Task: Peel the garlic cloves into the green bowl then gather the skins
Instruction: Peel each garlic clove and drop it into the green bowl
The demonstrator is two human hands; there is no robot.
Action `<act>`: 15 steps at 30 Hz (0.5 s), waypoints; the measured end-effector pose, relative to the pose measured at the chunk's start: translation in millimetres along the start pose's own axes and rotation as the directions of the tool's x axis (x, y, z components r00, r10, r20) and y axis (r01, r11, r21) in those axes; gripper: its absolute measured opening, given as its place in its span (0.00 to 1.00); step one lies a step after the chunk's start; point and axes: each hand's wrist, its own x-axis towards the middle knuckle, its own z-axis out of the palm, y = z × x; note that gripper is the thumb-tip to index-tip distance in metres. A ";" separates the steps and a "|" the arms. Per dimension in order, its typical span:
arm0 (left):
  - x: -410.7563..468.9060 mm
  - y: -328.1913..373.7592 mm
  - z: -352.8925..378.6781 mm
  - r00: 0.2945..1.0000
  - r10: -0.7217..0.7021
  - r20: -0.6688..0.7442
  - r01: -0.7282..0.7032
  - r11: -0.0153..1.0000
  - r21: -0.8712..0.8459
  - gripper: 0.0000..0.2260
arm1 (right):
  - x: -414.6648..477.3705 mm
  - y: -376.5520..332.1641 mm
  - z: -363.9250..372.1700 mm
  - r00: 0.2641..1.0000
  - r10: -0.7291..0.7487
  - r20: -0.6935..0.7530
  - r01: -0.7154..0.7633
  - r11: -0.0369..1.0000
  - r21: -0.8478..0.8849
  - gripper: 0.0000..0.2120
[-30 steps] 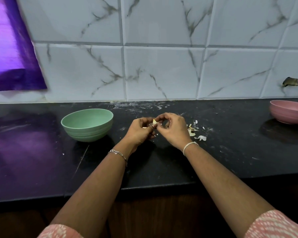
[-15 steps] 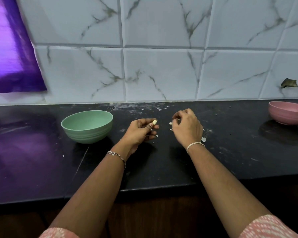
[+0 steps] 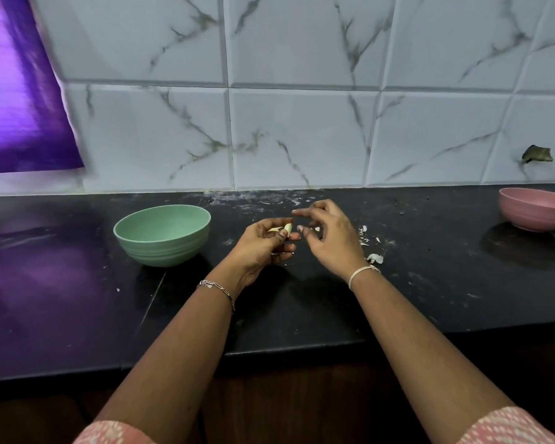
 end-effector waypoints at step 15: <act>3.2 -3.6 -4.1 1.000 0.002 -0.006 -0.001 0.996 0.087 0.09 | -1.5 -5.0 -1.2 0.968 -0.231 0.101 0.251 0.918 -0.307 0.11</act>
